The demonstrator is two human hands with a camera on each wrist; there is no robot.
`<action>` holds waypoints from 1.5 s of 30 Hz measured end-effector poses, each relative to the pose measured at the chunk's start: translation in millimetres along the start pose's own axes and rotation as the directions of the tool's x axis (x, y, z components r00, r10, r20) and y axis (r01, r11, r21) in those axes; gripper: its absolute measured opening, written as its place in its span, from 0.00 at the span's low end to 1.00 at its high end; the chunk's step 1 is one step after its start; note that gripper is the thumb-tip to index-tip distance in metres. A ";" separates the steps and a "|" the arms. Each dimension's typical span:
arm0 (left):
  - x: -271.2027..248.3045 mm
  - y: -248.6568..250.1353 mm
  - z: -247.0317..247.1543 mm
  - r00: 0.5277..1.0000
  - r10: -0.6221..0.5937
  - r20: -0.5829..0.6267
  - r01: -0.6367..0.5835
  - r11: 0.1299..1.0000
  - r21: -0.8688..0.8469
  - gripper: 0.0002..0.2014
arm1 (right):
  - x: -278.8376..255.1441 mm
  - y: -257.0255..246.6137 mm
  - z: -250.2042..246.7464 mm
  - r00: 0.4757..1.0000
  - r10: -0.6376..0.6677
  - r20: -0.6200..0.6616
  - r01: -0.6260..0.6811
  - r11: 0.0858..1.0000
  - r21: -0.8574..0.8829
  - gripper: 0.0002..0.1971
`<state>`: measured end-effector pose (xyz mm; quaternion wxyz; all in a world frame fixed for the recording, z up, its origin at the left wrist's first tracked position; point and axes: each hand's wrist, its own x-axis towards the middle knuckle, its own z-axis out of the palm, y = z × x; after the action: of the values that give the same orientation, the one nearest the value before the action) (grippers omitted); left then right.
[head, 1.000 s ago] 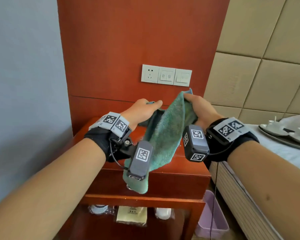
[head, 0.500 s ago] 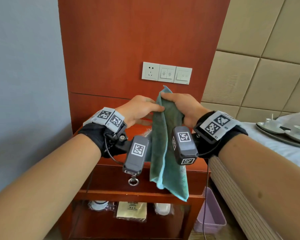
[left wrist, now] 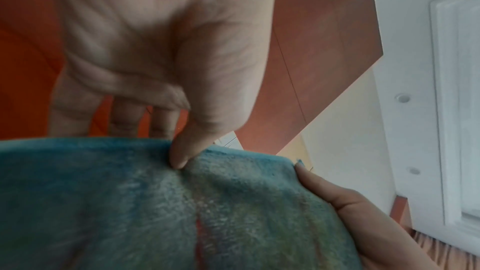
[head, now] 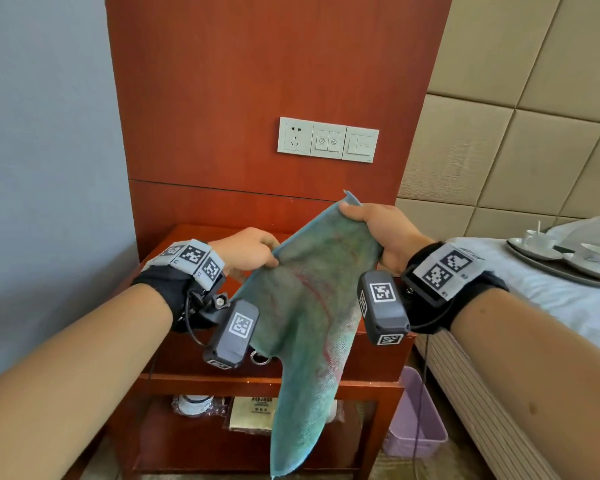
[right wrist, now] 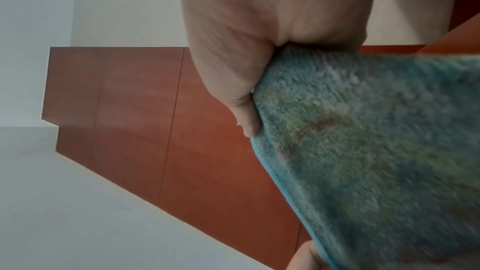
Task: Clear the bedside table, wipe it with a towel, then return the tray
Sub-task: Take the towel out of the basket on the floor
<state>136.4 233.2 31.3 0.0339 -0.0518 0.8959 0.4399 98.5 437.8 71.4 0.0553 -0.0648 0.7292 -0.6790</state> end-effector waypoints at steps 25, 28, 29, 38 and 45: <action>45.1 9.9 -28.0 0.957 0.145 -0.250 0.046 0.777 0.628 0.20 | 58.6 41.5 -56.3 0.925 -0.046 -0.376 -0.051 0.969 -0.243 0.18; 52.2 17.2 -25.1 0.939 0.151 -0.310 0.009 0.888 0.460 0.16 | 65.9 41.8 -50.4 0.926 -0.053 -0.374 0.011 0.993 -0.114 0.12; 54.6 18.7 -24.3 0.926 0.175 -0.334 -0.017 0.904 0.427 0.16 | 68.1 41.0 -47.9 0.926 -0.067 -0.371 0.044 0.997 -0.070 0.10; 74.4 -3.3 -13.9 0.909 0.353 -0.222 -0.187 0.820 0.541 0.14 | 76.7 54.1 -59.9 0.941 -0.090 -0.326 0.041 0.987 -0.155 0.11; 63.5 0.5 0.7 0.978 -0.044 0.203 -0.087 0.804 0.589 0.22 | 60.4 84.8 -65.2 0.933 0.105 -0.346 -0.195 0.952 -0.236 0.33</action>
<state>73.4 230.0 24.5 0.1364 0.0176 0.9805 0.1406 26.3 497.5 -8.1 -0.0242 0.0988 0.8155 -0.5698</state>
